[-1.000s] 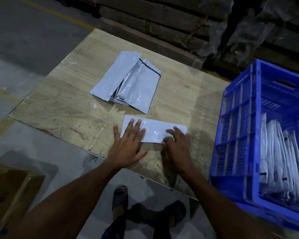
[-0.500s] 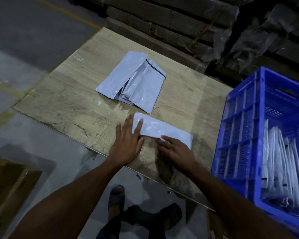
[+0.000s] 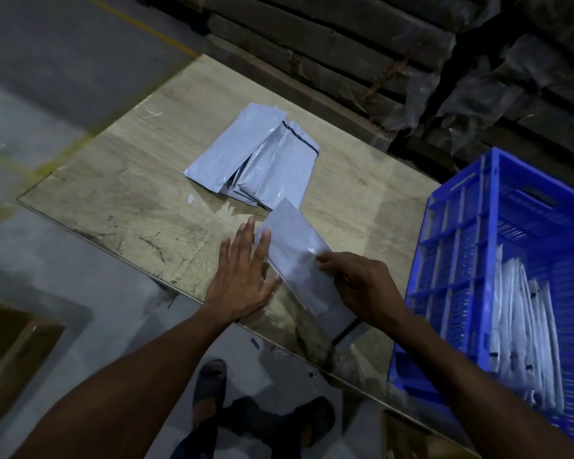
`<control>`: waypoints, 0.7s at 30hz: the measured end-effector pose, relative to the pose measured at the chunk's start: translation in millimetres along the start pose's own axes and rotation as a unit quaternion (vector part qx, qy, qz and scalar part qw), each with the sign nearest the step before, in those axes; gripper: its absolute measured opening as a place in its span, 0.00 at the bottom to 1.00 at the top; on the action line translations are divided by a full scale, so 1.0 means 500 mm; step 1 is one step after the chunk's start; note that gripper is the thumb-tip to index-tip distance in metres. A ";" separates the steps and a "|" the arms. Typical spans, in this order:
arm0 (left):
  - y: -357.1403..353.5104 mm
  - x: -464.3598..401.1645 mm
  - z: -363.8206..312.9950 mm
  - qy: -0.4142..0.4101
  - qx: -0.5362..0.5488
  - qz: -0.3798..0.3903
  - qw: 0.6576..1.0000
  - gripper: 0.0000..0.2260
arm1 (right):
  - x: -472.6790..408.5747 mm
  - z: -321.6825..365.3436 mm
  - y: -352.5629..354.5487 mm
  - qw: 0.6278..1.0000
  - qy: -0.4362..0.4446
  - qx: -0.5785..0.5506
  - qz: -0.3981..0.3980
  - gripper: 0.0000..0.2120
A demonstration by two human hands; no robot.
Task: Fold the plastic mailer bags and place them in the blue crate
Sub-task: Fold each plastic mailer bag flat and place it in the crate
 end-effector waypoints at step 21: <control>-0.045 -0.007 0.003 -0.091 -0.144 0.093 0.981 0.27 | 0.047 0.057 -0.255 0.990 -0.091 0.079 0.079 0.23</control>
Point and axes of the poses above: each hand's wrist, its own x-axis away from the middle knuckle, its own y-axis out of the back of the hand, z = x × y, the point moved 6 cm from there along -x, towards the middle knuckle, and after that the axes turned 14 degrees about x, right-handed, at the moved point
